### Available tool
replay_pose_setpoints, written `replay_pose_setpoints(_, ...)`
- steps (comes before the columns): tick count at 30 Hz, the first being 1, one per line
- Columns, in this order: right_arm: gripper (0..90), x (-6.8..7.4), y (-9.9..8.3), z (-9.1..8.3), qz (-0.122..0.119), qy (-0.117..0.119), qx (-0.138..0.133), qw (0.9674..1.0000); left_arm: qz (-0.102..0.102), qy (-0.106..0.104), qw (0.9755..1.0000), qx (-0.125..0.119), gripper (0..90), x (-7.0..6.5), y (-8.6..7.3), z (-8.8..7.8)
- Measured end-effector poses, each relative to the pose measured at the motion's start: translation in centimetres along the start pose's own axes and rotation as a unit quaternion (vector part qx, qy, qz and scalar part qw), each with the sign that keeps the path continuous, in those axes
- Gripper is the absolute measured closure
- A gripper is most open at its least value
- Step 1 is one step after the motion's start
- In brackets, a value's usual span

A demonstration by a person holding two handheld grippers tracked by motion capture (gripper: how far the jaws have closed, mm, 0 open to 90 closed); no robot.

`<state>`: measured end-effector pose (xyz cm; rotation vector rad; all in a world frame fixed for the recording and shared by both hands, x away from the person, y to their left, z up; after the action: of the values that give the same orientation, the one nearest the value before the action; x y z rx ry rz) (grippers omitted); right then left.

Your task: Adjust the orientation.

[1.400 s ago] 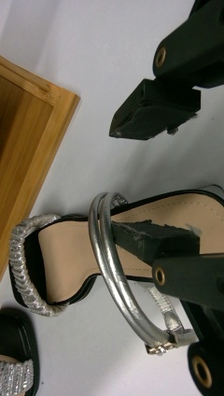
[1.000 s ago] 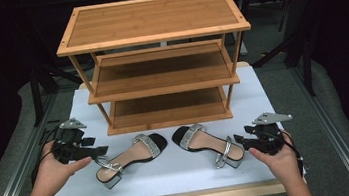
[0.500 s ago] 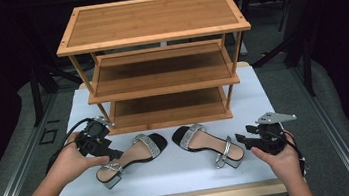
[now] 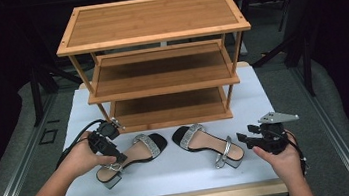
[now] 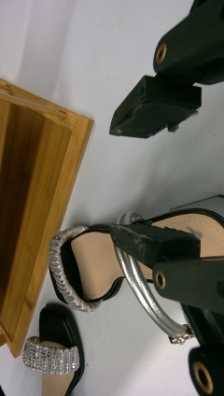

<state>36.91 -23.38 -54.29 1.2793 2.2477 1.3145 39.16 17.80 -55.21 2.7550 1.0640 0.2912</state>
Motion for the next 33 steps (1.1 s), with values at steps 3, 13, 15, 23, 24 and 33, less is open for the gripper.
replay_pose_setpoints(3,44.5,0.2,0.0,0.1,-0.002,0.005,-0.001,1.0,0.002,0.0,0.9999,0.016,36.5,0.0,-0.1,0.8)
replay_pose_setpoints(13,44.2,0.1,0.0,0.1,-0.004,0.003,-0.001,1.0,0.016,-0.003,0.9982,0.057,36.9,-0.6,-0.1,2.8)
replay_pose_setpoints(15,44.2,0.1,0.0,0.1,-0.004,0.004,0.0,1.0,0.02,-0.002,0.9979,0.062,38.2,-0.6,-0.1,3.0)
replay_pose_setpoints(23,44.2,0.0,-0.2,0.2,-0.001,0.006,0.005,1.0,0.015,0.0,0.9966,0.081,41.4,-0.9,-0.5,3.6)
replay_pose_setpoints(24,44.2,0.0,-0.2,0.3,-0.001,0.006,0.006,1.0,0.015,0.001,0.9964,0.083,41.6,-0.9,-0.6,3.5)
replay_pose_setpoints(33,44.2,0.1,-0.2,0.4,0.0,0.01,0.001,0.9999,0.004,0.0,0.9944,0.106,41.0,-0.8,-1.1,3.7)
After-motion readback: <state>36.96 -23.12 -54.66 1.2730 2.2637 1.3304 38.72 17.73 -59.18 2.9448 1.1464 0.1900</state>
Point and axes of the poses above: each handheld gripper's, and its own axes: z roughly forward along the jaws, y roughly out of its top, x roughly to its left, the point moved 9 cm from there along z, roughly forward along the jaws, and after that the axes turned 10 degrees about y, right-handed, at the moved point
